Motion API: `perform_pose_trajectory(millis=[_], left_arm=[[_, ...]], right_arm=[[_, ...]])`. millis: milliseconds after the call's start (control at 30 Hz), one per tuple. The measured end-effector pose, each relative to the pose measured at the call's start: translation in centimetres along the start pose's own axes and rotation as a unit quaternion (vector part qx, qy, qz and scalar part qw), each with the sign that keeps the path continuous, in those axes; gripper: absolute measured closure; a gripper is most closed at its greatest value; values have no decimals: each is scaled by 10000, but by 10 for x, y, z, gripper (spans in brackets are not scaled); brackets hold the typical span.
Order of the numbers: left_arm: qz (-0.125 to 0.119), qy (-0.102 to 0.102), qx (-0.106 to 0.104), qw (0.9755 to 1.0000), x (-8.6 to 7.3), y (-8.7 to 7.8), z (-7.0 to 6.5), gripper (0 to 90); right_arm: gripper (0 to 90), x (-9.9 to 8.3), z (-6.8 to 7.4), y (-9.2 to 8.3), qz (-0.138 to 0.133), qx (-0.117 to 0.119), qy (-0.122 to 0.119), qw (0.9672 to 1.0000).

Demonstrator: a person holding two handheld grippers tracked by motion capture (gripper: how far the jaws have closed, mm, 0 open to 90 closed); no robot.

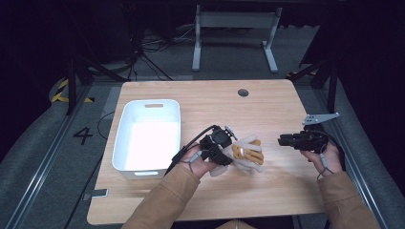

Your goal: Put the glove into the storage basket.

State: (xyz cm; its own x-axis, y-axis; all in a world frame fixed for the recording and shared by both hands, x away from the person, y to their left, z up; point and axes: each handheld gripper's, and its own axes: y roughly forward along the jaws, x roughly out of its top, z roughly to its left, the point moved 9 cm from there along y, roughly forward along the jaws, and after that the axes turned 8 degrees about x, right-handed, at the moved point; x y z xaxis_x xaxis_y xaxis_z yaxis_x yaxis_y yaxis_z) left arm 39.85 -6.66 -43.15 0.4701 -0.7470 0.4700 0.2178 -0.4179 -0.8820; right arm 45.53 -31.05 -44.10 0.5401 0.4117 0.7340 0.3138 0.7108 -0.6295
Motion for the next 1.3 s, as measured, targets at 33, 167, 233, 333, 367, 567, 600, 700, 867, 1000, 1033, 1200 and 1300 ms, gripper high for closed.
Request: perform_pose_trajectory(millis=[33,167,233,333,367,567,600,700,867,1000,1033,1200,1300], left_arm=[[29,-38,18,10000,0,-2,2,685],[154,-243,138,9995,-2,-9,9,684],[203,-414,216,9987,-3,-14,14,684],[268,-642,310,9971,-4,-19,22,684],[287,-701,385,9964,-5,-21,25,684],[299,-1096,698,9911,-6,-27,46,685],[268,-1181,688,9902,-5,-28,49,684],[198,-1419,706,9872,-5,-31,61,684],[67,-1759,487,9832,-2,-38,70,680],[201,-1811,747,9804,-3,-41,77,677],[196,-1845,774,9796,-3,-41,78,677],[82,-1976,792,9770,-2,-48,82,677],[126,-2091,950,9732,-4,-49,85,678]], right_arm=[[718,1,0,1,5,15,-1,10000],[718,4,-1,4,85,58,14,9999],[718,6,-2,7,103,55,10,9999],[718,8,-2,10,160,82,-2,9998],[718,9,-2,11,174,76,-24,9998],[717,10,-1,13,196,108,-37,9997],[717,10,-1,13,191,97,-27,9998],[717,8,-2,11,170,89,-4,9998],[717,4,-4,9,190,31,81,9998],[717,-1,-5,8,223,2,102,9997],[717,-2,-6,7,242,-16,115,9996],[717,-7,-9,7,274,-17,151,9995],[718,-12,-14,7,317,-174,171,9992]])
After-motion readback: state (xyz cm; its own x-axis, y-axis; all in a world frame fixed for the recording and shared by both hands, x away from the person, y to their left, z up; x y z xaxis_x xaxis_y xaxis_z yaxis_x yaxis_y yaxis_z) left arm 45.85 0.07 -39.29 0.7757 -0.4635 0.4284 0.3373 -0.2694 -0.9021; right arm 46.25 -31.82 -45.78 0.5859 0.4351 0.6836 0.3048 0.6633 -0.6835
